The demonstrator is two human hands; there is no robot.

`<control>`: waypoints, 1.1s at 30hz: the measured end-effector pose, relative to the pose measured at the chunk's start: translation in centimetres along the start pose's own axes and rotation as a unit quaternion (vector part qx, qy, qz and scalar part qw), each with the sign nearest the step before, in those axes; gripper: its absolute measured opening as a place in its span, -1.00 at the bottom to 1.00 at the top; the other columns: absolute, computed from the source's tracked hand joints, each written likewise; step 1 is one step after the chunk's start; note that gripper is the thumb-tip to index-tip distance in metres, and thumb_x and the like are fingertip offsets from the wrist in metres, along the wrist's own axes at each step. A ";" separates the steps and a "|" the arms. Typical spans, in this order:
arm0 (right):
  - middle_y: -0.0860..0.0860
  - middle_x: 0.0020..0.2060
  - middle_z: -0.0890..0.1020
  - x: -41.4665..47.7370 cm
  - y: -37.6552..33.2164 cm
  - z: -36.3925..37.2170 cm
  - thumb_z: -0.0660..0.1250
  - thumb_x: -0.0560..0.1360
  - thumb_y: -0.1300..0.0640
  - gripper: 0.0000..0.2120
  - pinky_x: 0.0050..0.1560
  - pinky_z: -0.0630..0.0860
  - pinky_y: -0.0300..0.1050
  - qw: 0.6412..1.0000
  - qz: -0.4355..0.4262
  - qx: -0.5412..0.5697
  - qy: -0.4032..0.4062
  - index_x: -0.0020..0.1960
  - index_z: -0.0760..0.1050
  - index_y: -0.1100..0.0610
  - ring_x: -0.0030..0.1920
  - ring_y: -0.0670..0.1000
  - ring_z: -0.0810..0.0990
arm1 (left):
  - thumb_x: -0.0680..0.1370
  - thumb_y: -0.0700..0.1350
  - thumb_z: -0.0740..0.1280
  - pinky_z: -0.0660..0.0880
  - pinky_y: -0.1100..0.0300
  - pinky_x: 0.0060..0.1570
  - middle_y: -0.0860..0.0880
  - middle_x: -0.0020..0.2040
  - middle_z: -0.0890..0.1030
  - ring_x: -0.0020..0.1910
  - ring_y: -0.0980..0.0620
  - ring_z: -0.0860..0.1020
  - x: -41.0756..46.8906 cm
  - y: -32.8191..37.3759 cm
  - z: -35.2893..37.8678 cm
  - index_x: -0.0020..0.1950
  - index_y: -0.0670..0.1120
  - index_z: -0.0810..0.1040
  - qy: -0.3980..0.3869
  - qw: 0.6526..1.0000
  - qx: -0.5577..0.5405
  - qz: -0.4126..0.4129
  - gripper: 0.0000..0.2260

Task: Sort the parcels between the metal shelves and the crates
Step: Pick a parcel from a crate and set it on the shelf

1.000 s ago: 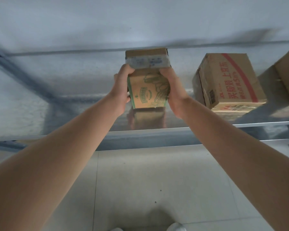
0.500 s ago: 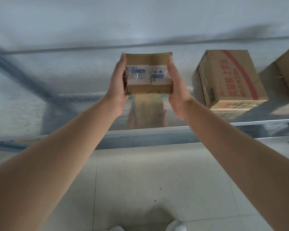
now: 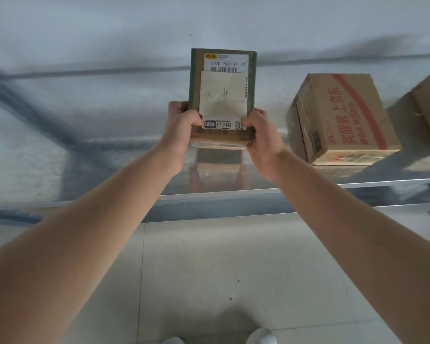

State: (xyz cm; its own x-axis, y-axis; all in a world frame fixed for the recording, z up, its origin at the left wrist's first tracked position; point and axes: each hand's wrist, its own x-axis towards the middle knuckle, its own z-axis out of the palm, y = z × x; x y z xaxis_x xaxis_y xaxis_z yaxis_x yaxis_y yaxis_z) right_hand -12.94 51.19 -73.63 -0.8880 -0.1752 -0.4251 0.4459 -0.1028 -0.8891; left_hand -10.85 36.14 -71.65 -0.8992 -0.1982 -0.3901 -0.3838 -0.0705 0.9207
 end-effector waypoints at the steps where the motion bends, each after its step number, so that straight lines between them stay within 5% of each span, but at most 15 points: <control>1: 0.14 0.08 0.56 0.0 0.2 0.1 0.24 0.36 0.11 -0.56 0.40 0.37 0.21 1.000 0.003 -0.002 -0.005 0.24 0.34 0.14 0.15 0.14 0.52 | 0.25 -0.12 0.26 0.38 -0.15 0.36 -0.23 0.26 0.52 0.28 -0.16 0.49 0.0 -0.2 -0.1 0.04 -0.02 0.33 -0.002 1.000 0.006 -0.001 -0.62; 4: 0.11 0.12 0.56 -0.3 0.7 0.3 0.27 0.38 -0.01 -0.43 0.41 0.33 0.18 1.000 0.009 -0.010 -0.015 0.34 0.30 0.15 0.17 0.10 0.51 | 0.32 -0.07 0.32 0.43 -0.04 0.28 -0.17 0.23 0.53 0.22 -0.10 0.52 -0.1 -0.9 -0.3 0.11 0.00 0.34 -0.006 1.000 0.017 0.005 -0.62; 8: 0.03 0.06 0.57 -0.4 1.0 0.5 0.34 0.56 -0.10 -0.47 0.19 0.49 -0.07 1.000 0.009 -0.026 0.004 0.37 0.22 0.12 0.10 0.00 0.57 | 0.59 -0.06 0.29 0.56 0.31 -0.15 -0.08 0.18 0.58 -0.01 0.11 0.61 0.2 -2.0 -0.5 0.43 -0.10 0.34 -0.012 1.000 0.012 0.009 -0.58; 11: 0.03 0.10 0.57 -0.6 1.2 1.0 0.37 0.57 0.03 -0.44 -0.02 0.57 -0.25 0.999 -0.002 -0.053 0.007 0.41 0.15 0.12 0.02 -0.07 0.60 | 0.39 0.20 0.43 0.54 0.08 0.21 -0.08 0.30 0.51 0.18 0.03 0.58 0.1 -2.5 -0.7 0.32 0.12 0.50 -0.008 0.998 0.044 0.035 -0.48; 15: -0.04 0.37 0.51 -1.4 1.3 1.9 0.38 0.57 0.07 -0.13 0.13 0.46 -0.27 0.999 -0.017 -0.039 -0.027 0.62 -0.17 -0.05 0.27 -0.06 0.52 | 0.27 0.33 0.48 0.46 -0.06 0.31 0.00 0.33 0.48 0.27 0.00 0.51 -1.4 -2.8 -1.0 0.29 0.26 0.49 0.023 0.998 0.053 0.040 -0.40; 18: -0.07 0.28 0.61 -2.9 0.9 2.9 0.38 0.57 0.01 -0.32 0.37 0.43 -0.04 0.998 -0.017 -0.057 -0.033 0.59 0.14 -0.07 0.27 -0.06 0.57 | 0.33 0.29 0.49 0.48 -0.05 0.29 0.04 0.31 0.53 0.26 0.03 0.54 -3.4 -2.1 -1.5 0.35 0.23 0.46 0.035 0.998 0.027 0.037 -0.39; 22: -0.09 0.06 0.69 -7.3 -0.3 5.2 0.31 0.62 0.11 -0.63 -0.02 0.63 -0.22 0.998 -0.004 -0.043 -0.050 0.41 0.41 0.00 0.00 -0.14 0.69 | 0.57 -0.06 0.39 0.56 0.22 0.06 0.08 0.15 0.66 0.08 0.15 0.64 -8.5 -0.4 -3.1 0.37 0.01 0.46 0.047 0.998 -0.039 0.013 -0.63; 27: 0.02 0.14 0.68 -16.5 -2.0 9.5 0.32 0.61 0.09 -0.63 0.08 0.63 -0.03 0.991 0.059 -0.076 -0.096 0.40 0.41 0.06 0.11 0.03 0.68 | 0.59 -0.15 0.36 0.58 0.32 -0.16 -0.02 0.15 0.66 0.01 0.12 0.67 -18.9 1.7 -6.9 0.38 -0.09 0.45 0.095 0.989 -0.100 -0.048 -0.64; 33: -0.12 0.03 0.66 -26.8 -4.1 17.2 0.31 0.61 0.10 -0.73 -0.09 0.53 -0.22 0.979 0.120 -0.107 -0.125 0.30 0.43 -0.05 0.00 -0.09 0.64 | 0.57 -0.18 0.37 0.58 0.33 -0.16 0.01 0.07 0.66 -0.08 0.17 0.66 -29.9 4.1 -13.5 0.34 -0.12 0.49 0.200 0.969 -0.113 -0.090 -0.67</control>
State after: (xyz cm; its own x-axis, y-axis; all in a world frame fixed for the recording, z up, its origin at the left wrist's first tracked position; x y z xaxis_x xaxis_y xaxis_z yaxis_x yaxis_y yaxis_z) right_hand 10.91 39.44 -55.64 -0.6934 -0.4061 -0.5952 0.5811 0.1733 -0.7952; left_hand 17.31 28.61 -56.08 -0.6517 -0.5227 -0.5496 -0.4300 -0.3422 0.8354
